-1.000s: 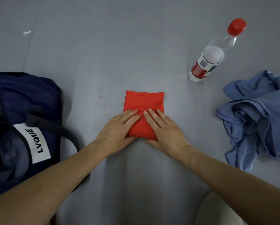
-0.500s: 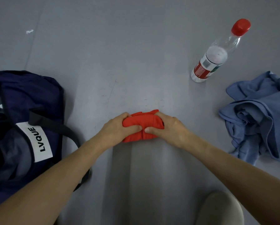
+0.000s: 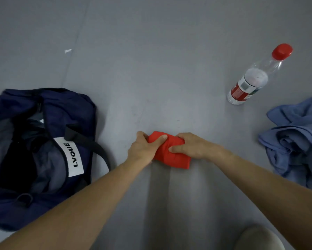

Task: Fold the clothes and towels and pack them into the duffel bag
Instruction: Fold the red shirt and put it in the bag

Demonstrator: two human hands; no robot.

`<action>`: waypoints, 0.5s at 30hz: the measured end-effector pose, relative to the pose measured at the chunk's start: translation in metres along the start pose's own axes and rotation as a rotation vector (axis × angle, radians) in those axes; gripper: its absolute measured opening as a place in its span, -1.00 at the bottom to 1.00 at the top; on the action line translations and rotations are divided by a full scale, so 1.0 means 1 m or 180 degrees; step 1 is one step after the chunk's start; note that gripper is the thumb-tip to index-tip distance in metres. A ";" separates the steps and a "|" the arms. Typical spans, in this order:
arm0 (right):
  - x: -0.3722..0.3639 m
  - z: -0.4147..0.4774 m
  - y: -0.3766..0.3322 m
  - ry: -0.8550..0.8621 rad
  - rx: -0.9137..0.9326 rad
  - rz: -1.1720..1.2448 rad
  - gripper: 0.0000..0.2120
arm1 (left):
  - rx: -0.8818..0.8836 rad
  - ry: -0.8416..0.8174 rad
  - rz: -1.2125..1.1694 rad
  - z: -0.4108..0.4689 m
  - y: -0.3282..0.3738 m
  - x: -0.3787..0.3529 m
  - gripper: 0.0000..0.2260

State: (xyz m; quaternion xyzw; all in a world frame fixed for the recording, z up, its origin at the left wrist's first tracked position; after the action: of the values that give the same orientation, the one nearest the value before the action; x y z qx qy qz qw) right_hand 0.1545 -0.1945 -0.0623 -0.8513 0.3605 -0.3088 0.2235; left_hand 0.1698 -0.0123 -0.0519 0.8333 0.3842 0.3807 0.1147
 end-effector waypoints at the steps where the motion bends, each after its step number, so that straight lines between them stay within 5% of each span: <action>1: -0.006 -0.006 -0.003 0.0037 -0.0012 0.0421 -0.70 | 0.0008 -0.0009 -0.0584 -0.004 -0.001 0.005 -0.43; 6: -0.019 -0.039 -0.060 0.0378 0.0111 0.2573 -0.74 | -0.0075 -0.0079 -0.2439 -0.026 0.016 0.075 -0.44; 10: -0.017 -0.053 -0.155 0.0659 0.0412 0.2619 -0.74 | -0.0303 -0.0138 -0.2586 -0.052 0.032 0.135 -0.47; 15: -0.055 -0.049 -0.269 0.0295 0.0898 0.1979 -0.59 | -0.0518 0.0182 -0.2931 -0.061 0.003 0.235 -0.50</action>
State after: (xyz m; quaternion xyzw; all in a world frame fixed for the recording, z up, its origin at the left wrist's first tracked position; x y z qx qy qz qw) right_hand 0.2181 0.0114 0.1146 -0.6465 0.5662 -0.3111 0.4059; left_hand 0.2249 0.1506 0.1196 0.5536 0.6859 0.3419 0.3259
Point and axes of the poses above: each hand's wrist, its own z-axis towards the middle knuckle, its own x-axis out of the back of the hand, y = z × x, the point moved 7 cm from there along z, towards the middle knuckle
